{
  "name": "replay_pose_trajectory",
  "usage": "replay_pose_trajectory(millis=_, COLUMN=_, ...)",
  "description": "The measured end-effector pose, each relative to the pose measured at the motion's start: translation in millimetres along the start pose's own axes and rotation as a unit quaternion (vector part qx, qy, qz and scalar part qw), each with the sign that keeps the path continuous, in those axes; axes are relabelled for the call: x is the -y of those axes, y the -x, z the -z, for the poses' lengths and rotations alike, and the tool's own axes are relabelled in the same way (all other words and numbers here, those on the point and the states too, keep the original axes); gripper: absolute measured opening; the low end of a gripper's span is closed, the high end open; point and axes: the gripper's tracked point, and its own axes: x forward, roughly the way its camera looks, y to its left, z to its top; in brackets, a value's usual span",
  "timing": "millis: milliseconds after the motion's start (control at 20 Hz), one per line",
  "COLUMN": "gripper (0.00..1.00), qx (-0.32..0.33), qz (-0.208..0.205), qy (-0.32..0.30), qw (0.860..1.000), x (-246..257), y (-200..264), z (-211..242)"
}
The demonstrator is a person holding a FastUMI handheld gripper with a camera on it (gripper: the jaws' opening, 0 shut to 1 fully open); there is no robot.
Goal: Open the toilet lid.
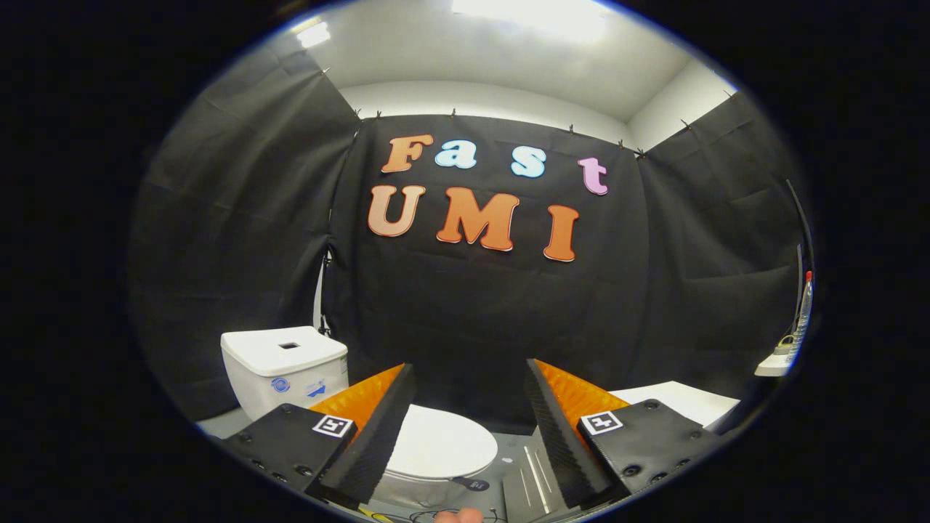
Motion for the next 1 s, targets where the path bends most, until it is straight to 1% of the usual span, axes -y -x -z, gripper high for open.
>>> replay_pose_trajectory(millis=200, gripper=0.98, qx=-0.001, qz=-0.001, qy=0.002, qw=1.0, x=0, y=0, z=4)
replay_pose_trajectory(millis=400, gripper=0.98, qx=0.003, qz=-0.013, qy=-0.025, qw=1.0, x=-13, y=-5, z=2)
replay_pose_trajectory(millis=500, gripper=0.98, qx=-0.008, qz=-0.007, qy=-0.042, qw=0.999, x=-11, y=-13, z=9)
replay_pose_trajectory(millis=650, gripper=0.98, qx=-0.047, qz=0.017, qy=-0.103, qw=0.993, x=2, y=-32, z=39)
replay_pose_trajectory(millis=750, gripper=0.98, qx=-0.058, qz=0.028, qy=-0.145, qw=0.987, x=11, y=-40, z=53)
replay_pose_trajectory(millis=850, gripper=0.99, qx=-0.061, qz=0.04, qy=-0.195, qw=0.978, x=22, y=-44, z=66)
replay_pose_trajectory(millis=950, gripper=1.0, qx=-0.065, qz=0.057, qy=-0.225, qw=0.97, x=35, y=-45, z=86)
replay_pose_trajectory(millis=1000, gripper=0.98, qx=-0.071, qz=0.063, qy=-0.235, qw=0.967, x=41, y=-45, z=98)
